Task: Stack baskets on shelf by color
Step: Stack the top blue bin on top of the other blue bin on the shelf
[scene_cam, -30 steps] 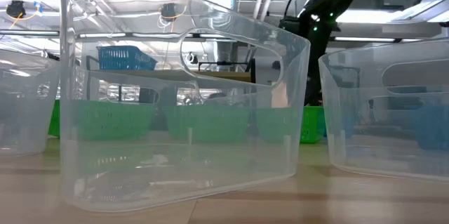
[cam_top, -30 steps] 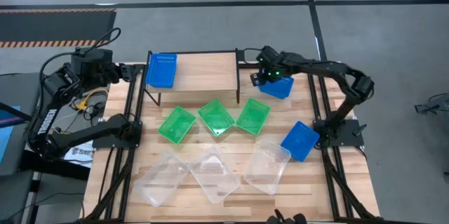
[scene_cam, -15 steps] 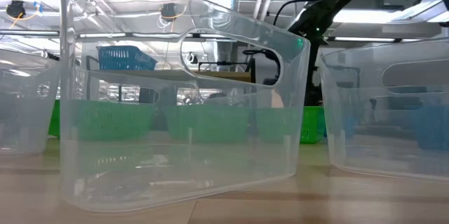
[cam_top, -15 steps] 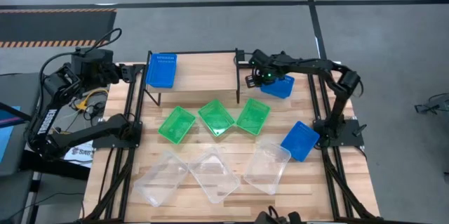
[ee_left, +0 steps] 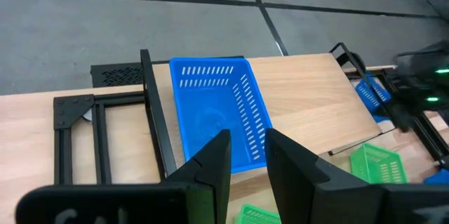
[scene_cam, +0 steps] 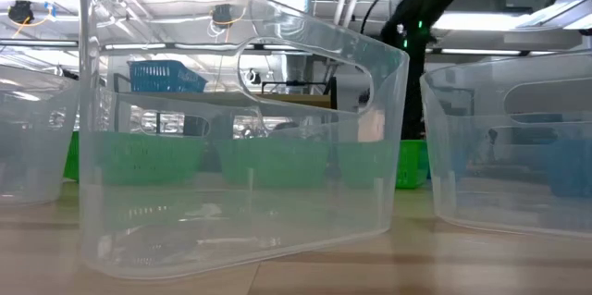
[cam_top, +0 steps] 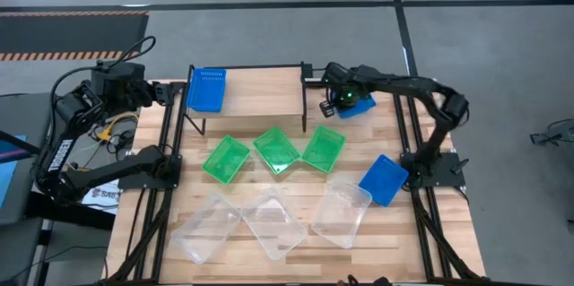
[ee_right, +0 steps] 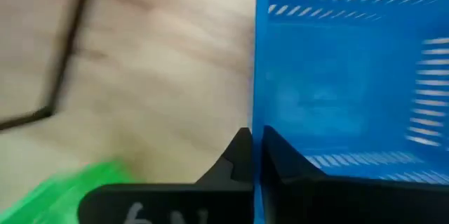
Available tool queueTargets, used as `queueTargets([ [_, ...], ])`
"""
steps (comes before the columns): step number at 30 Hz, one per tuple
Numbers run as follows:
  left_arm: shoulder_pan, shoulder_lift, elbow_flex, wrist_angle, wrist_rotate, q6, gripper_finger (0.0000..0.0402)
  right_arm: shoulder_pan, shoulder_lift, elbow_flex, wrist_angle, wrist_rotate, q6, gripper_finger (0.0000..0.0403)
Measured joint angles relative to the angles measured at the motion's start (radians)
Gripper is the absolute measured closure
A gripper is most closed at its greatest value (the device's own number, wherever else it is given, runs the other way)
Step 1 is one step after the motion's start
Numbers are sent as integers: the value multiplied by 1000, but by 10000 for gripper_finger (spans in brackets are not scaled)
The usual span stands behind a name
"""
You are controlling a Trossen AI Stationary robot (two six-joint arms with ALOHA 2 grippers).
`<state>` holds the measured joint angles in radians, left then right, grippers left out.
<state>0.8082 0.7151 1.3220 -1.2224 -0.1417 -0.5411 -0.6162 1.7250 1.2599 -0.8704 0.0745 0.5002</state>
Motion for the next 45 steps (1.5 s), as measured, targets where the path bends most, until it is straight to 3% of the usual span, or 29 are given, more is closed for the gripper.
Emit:
queueTargets([
  [3, 0, 0, 0, 0, 0, 0, 326, 44, -97, 64, -45, 1, -34, 398],
  [6, 0, 0, 0, 0, 0, 0, 326, 117, -174, 173, -46, 66, -104, 399],
  [10, 0, 0, 0, 1, 0, 0, 326, 235, -177, 370, -4, 151, -195, 400],
  [16, 0, 0, 0, 1, 0, 0, 326, 380, 22, 707, 85, 213, -431, 401],
  [23, 0, -8, 0, 1, 1, 1, 326, 454, 332, 1096, 89, 218, -645, 401],
  [25, 0, -10, 0, 0, 1, 6, 326, 465, 357, 1065, 215, 219, -685, 401],
  [35, 0, -28, 0, -28, 6, -1, 326, 471, 481, 1056, 495, 213, -798, 396],
  [45, 0, -31, 0, -31, 5, -4, 326, 470, 579, 1054, 593, 158, -790, 387],
])
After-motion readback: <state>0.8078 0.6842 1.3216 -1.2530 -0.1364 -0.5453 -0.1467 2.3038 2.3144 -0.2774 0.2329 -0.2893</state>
